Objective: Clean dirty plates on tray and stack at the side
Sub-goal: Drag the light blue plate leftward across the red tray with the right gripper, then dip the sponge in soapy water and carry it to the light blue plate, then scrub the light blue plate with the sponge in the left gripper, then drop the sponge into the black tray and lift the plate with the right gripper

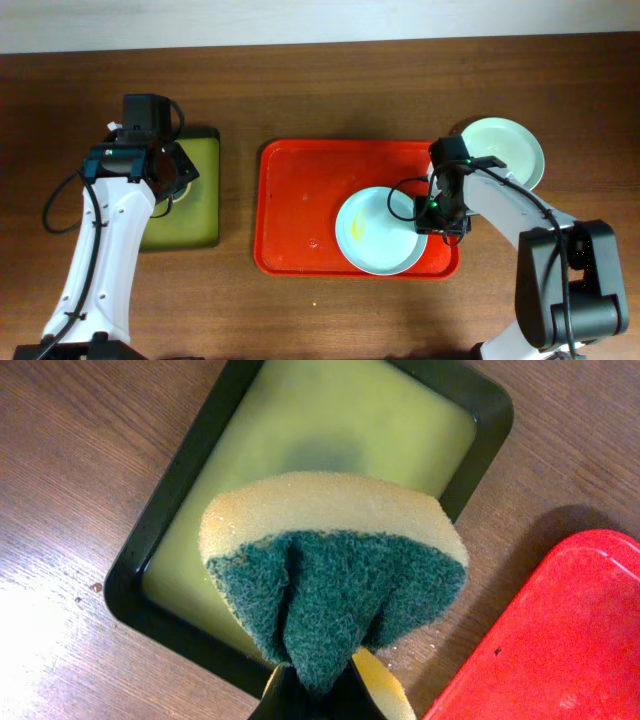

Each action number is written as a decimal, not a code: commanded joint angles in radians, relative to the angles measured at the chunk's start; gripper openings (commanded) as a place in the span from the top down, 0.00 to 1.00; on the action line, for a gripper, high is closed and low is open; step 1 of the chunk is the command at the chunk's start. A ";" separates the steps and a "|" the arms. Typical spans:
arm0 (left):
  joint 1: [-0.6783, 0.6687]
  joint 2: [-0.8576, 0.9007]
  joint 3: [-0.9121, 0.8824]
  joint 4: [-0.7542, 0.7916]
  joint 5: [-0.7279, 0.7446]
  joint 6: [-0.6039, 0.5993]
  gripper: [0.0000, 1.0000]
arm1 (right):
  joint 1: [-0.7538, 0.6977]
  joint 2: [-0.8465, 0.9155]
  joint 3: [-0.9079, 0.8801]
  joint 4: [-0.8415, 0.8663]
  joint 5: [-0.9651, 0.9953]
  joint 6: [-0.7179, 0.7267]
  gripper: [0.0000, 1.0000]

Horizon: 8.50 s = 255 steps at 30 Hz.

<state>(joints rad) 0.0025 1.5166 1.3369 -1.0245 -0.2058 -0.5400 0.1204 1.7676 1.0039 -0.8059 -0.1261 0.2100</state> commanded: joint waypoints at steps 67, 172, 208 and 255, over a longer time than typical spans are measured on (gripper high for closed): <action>-0.293 0.240 -0.040 0.130 0.513 0.234 1.00 | 0.220 0.074 -0.019 0.346 -0.249 0.112 0.96; -0.523 0.455 0.059 0.066 0.097 0.065 1.00 | 0.219 0.074 -0.019 0.346 -0.244 0.110 0.96; -0.436 0.412 0.167 -0.030 -0.014 0.031 1.00 | 0.221 0.045 0.063 0.295 -0.274 0.076 0.96; 0.155 0.305 0.112 0.174 0.223 0.111 0.76 | 0.805 -0.043 0.640 -0.319 1.426 -0.369 0.96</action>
<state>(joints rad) 0.1547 1.9068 1.3308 -0.7860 -0.0135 -0.4534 0.9180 1.7493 1.6157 -1.1255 1.2449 -0.1116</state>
